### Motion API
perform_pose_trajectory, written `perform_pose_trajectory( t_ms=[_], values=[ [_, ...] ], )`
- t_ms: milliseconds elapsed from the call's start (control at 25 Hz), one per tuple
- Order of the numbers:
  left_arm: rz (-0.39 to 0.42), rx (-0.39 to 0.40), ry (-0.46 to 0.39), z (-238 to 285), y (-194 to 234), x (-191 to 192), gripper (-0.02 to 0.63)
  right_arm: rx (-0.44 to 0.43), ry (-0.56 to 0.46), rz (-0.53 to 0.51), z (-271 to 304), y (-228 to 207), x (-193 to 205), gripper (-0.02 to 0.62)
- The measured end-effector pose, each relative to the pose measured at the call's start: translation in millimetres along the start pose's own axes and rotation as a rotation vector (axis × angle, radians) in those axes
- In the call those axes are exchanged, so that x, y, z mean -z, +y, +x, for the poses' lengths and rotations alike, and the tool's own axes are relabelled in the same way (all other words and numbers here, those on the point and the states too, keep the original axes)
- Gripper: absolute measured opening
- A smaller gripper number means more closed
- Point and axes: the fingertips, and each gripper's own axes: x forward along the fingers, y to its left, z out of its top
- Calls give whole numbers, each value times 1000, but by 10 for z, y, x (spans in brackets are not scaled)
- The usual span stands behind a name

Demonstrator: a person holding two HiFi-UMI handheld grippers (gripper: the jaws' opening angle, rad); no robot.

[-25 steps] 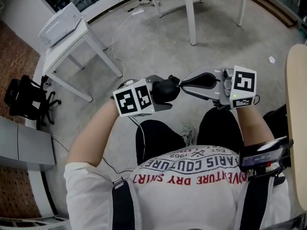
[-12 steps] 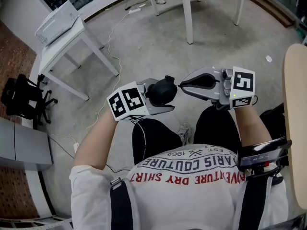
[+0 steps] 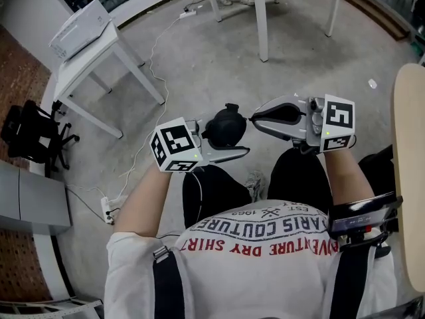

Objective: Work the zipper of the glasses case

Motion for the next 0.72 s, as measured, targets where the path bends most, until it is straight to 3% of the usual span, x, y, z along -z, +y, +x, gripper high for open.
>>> perform_pose_trajectory(
  t_ms=[480,720],
  values=[
    [-218,73,-312,-105,-25,-361,244,-1,-16,6,19,0,9,18],
    [-245,81,-360,-112,-24,-405,244,-3,-20,4,11,4,7,18]
  ],
)
